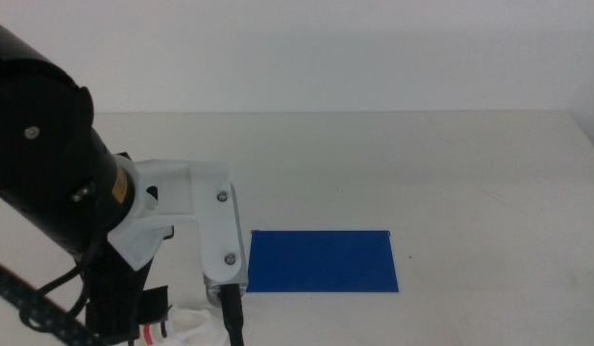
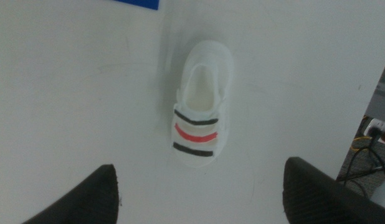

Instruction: Use one arm to grab the shoe from the table and place it on the mat.

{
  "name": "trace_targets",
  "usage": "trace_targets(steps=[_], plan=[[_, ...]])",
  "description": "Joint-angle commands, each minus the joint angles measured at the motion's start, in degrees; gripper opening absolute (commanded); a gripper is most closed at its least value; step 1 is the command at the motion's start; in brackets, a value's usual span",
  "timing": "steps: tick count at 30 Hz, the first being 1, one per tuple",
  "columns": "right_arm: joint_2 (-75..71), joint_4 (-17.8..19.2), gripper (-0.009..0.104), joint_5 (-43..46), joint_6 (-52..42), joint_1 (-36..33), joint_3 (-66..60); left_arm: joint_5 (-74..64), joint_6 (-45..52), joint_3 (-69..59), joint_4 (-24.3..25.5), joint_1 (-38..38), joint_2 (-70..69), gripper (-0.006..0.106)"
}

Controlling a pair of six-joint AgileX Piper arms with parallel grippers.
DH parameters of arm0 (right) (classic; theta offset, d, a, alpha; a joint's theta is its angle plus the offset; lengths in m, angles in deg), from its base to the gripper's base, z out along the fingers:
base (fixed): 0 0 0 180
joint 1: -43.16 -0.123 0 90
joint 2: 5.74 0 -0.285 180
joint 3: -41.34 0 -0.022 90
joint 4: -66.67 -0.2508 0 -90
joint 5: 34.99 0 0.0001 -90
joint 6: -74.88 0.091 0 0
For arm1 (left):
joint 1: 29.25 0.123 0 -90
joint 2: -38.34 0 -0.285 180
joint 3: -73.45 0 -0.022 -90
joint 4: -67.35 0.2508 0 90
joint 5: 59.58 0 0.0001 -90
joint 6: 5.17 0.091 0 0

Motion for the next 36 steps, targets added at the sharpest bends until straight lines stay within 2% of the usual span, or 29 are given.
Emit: trace_targets(steps=[1, 8, 13, 17, 29, 36], plan=[[0.21, 0.46, 0.078, 4.15, -0.59, 0.10, -0.29, -3.11, 0.16, 1.79, 1.03, -0.25, -1.34, 0.088], [0.21, 0.46, 0.078, 4.15, -0.59, 0.10, -0.29, -1.77, 3.88, 1.61, 1.23, 0.70, -0.20, 0.088], [0.21, 0.46, 0.078, 4.15, -0.59, 0.10, -0.29, -1.56, 9.86, 1.61, -4.57, 7.58, 3.14, 0.088], [0.21, 0.46, 0.078, 4.15, -0.59, 0.10, -0.29, -0.25, 14.83, 1.61, -6.89, 10.70, 6.10, 0.088], [0.21, 0.46, 0.078, 4.15, -0.59, 0.10, -0.29, 5.56, 14.84, 1.42, -8.85, 10.70, 18.03, 0.088], [0.21, 0.46, 0.078, 4.15, -0.59, 0.10, -0.29, 14.21, 14.89, -5.69, -10.19, 10.70, 18.57, 0.088]])
